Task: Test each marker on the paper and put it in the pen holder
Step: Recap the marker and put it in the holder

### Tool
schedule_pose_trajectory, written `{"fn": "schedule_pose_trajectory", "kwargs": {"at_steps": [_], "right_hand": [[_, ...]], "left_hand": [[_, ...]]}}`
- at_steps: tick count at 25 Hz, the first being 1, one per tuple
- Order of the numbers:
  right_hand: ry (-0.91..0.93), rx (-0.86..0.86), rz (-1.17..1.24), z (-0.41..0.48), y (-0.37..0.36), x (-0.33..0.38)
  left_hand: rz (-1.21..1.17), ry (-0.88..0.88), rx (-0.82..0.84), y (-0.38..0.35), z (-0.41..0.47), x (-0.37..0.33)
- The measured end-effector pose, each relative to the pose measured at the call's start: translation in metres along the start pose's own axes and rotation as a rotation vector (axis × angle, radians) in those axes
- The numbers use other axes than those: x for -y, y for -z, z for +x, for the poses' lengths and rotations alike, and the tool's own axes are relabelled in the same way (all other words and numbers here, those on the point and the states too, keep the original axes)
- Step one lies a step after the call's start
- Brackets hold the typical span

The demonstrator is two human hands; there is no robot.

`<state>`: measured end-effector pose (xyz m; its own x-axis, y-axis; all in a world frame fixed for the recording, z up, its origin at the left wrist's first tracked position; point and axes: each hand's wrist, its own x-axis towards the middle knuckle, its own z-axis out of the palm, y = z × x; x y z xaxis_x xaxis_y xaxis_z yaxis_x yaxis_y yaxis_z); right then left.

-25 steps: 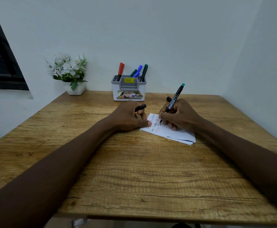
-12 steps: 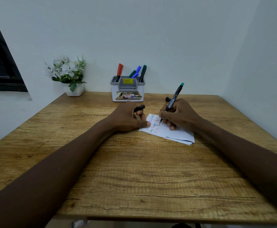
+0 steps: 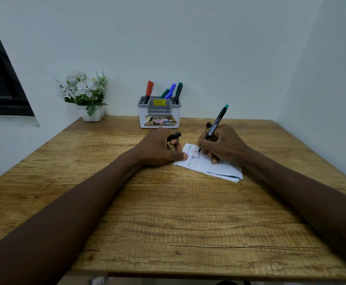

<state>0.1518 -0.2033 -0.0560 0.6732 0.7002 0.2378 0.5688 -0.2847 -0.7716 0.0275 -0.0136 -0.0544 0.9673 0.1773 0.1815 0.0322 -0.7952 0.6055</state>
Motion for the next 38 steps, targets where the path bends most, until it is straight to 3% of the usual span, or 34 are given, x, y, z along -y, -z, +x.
{"fn": "schedule_pose_trajectory", "kwargs": {"at_steps": [16, 21, 25, 29, 38], "right_hand": [[-0.020, -0.076, 0.037, 0.001, -0.002, -0.005], [-0.055, -0.053, 0.232, 0.001, -0.001, -0.003], [-0.059, 0.044, 0.369, -0.001, -0.002, 0.004], [-0.016, 0.015, 0.408, -0.002, -0.001, 0.007], [-0.135, 0.109, 0.824, 0.001, 0.004, 0.015]], "left_hand": [[0.008, 0.002, -0.005, -0.002, 0.000, 0.001], [-0.053, -0.064, -0.099, -0.003, -0.004, -0.004], [0.035, -0.105, -0.121, -0.003, -0.003, 0.001], [0.105, -0.192, -0.178, -0.003, 0.000, 0.003], [-0.062, -0.189, -0.188, -0.005, -0.003, -0.006]]}}
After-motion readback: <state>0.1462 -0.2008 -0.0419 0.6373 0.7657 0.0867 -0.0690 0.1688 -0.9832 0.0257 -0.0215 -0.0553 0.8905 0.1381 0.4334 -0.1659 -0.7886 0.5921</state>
